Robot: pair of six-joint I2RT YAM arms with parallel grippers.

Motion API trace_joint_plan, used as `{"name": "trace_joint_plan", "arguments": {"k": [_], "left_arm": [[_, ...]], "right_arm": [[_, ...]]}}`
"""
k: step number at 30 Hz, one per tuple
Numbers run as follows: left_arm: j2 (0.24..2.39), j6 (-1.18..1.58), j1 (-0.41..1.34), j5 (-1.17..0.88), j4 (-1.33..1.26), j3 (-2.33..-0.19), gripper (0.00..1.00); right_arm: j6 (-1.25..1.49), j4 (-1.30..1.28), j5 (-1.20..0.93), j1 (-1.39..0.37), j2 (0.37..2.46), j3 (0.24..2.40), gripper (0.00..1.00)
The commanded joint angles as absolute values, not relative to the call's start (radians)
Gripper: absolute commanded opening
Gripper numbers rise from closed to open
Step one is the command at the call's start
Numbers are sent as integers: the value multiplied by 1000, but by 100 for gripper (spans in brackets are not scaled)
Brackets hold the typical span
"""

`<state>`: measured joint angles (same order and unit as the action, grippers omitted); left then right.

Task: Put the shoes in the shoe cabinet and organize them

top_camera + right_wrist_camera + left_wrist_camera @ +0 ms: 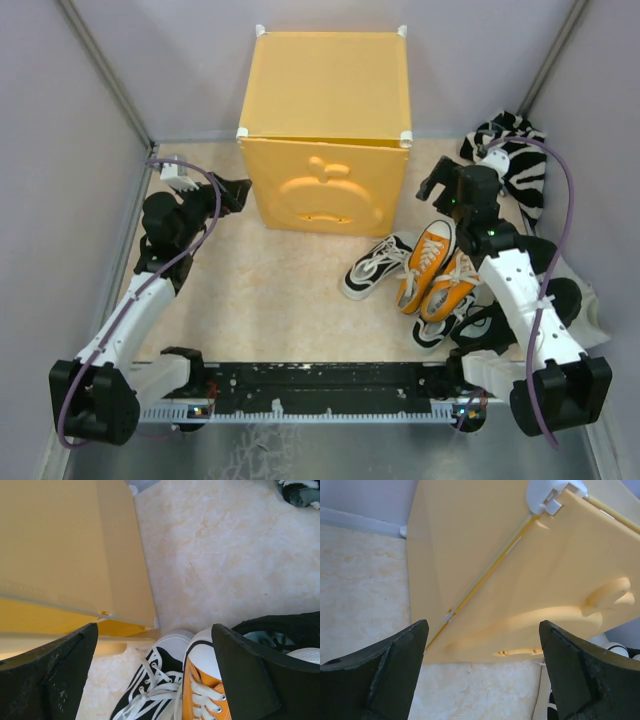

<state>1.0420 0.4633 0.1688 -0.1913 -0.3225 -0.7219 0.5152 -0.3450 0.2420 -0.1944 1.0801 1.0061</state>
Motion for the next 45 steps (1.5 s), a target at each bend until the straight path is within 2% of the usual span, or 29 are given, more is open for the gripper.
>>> {"name": "trace_joint_plan", "arguments": {"k": [1,15,18,21,27,37,42,45], "left_arm": [[1023,449,178,-185,-356,-719,98],[1023,451,181,-190,-349,-722,98],[1027,454,184,-194,-347,-725,98],[1031,457,186,-199,-347,-724,98],[1030,451,186,-186,-348,-715,98],[1031,463,190,-196,-350,-712,98],[1035,471,192,-200,-351,-715,98],[1036,483,192,-204,-362,-707,98]], "right_arm": [[528,-331,276,-202,1054,1063,96],[413,-390,232,-202,1071,1074,96],[411,-474,234,-202,1093,1100,91],[411,-535,150,-207,1125,1102,83],[444,-563,222,-329,1102,1014,76],[501,-503,213,-437,1029,893,73],[563,-451,154,-468,1047,856,72],[628,-402,201,-547,1074,820,72]]}}
